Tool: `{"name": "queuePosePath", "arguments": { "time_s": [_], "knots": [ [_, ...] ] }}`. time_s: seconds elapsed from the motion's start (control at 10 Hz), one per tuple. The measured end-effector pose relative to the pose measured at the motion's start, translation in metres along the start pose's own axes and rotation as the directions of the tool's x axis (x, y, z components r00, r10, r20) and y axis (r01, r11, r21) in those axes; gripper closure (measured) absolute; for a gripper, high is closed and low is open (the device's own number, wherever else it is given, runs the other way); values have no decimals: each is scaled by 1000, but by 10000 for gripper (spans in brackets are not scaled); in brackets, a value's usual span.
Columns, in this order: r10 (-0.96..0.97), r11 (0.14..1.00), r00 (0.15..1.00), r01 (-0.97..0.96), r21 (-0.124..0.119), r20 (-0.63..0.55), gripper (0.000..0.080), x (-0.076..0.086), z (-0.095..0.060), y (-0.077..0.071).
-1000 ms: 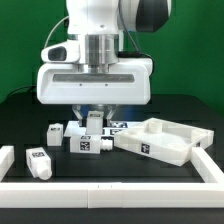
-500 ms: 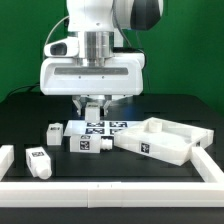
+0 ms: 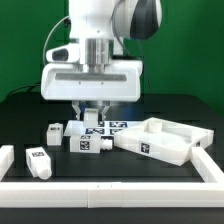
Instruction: Assemble one leg
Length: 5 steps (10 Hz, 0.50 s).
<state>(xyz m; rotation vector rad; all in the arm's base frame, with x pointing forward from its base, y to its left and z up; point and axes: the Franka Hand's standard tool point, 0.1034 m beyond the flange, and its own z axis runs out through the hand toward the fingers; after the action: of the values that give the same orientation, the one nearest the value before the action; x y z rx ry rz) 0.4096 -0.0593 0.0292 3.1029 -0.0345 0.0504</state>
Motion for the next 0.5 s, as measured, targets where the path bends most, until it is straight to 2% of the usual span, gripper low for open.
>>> {"name": "queuePosePath", "arguments": {
  "time_s": [0.2,0.5],
  "knots": [
    [-5,1000,1000,5,-8,23,514,-10,17,-2],
    [-6,1000,1000,6,-7,29,514,-11,18,-3]
  ]
}}
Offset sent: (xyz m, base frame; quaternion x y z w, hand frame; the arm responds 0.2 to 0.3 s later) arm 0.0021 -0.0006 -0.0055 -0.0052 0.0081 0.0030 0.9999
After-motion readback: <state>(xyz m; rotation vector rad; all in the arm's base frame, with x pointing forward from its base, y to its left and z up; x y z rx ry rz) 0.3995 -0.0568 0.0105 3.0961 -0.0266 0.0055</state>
